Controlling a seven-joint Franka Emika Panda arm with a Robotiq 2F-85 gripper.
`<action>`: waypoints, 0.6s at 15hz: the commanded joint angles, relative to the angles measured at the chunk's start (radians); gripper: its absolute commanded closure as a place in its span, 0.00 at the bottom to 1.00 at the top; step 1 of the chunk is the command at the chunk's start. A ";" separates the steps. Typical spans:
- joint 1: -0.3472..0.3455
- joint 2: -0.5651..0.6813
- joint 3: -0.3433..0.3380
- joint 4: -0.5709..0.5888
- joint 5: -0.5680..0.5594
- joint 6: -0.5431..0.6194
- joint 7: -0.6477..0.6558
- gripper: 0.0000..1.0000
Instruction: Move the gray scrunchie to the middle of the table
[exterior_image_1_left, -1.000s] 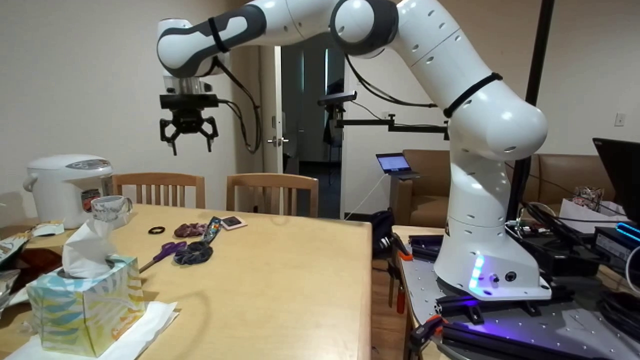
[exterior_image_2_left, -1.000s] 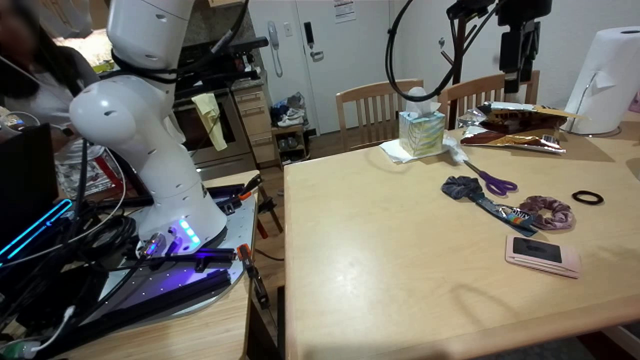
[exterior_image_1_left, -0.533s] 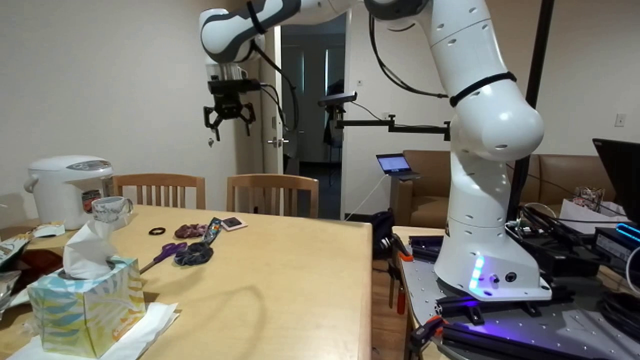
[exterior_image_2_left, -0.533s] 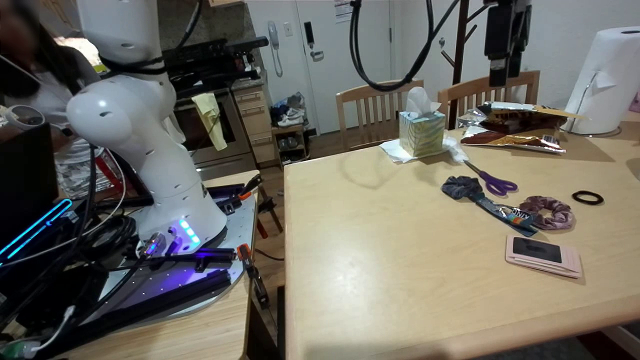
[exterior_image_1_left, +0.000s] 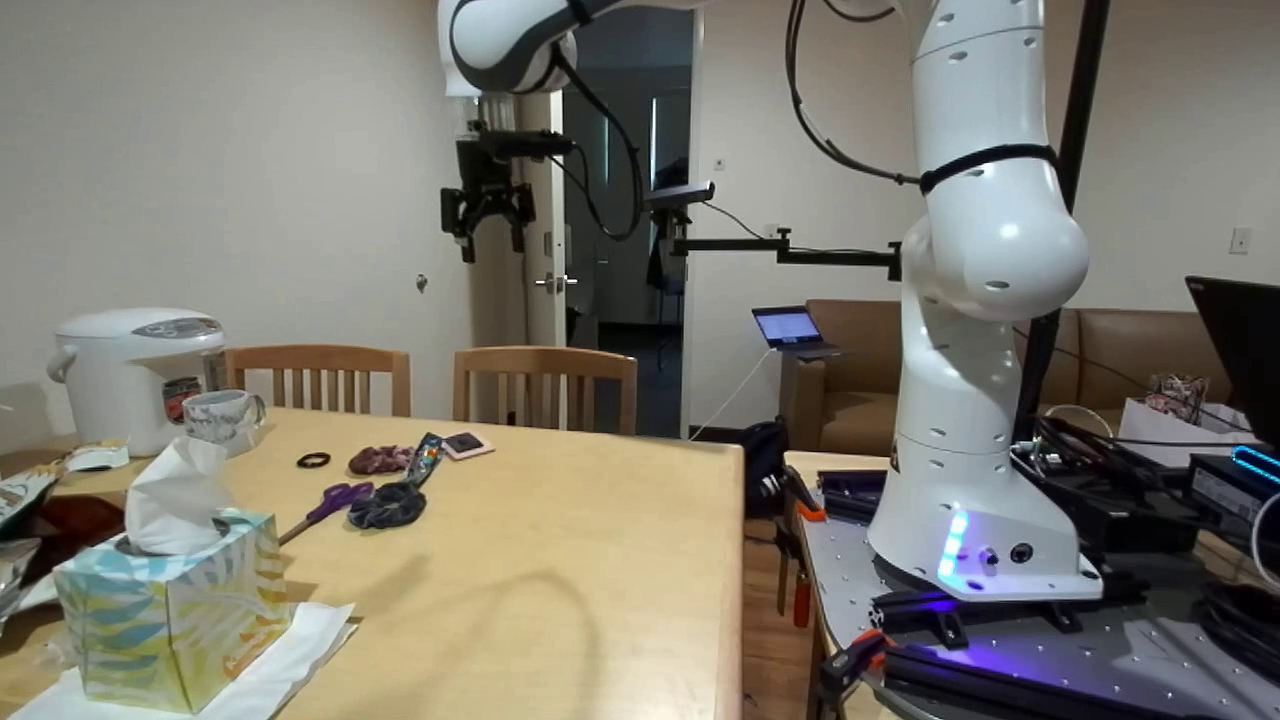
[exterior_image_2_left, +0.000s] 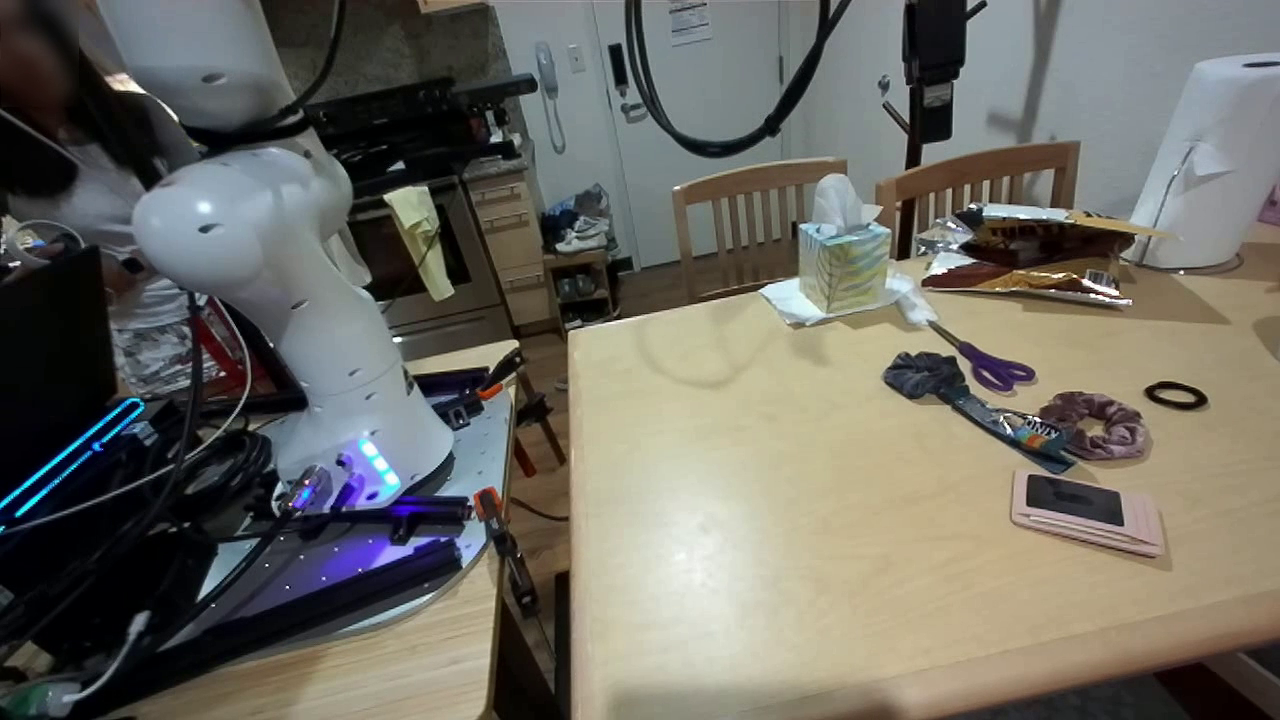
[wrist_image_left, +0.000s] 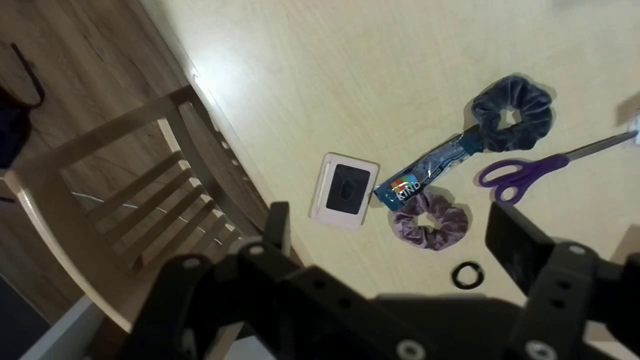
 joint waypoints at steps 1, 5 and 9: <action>-0.031 -0.085 0.037 -0.124 0.060 0.098 -0.187 0.00; -0.034 -0.101 0.054 -0.189 0.209 0.170 -0.358 0.00; -0.030 -0.073 0.055 -0.155 0.178 0.143 -0.315 0.00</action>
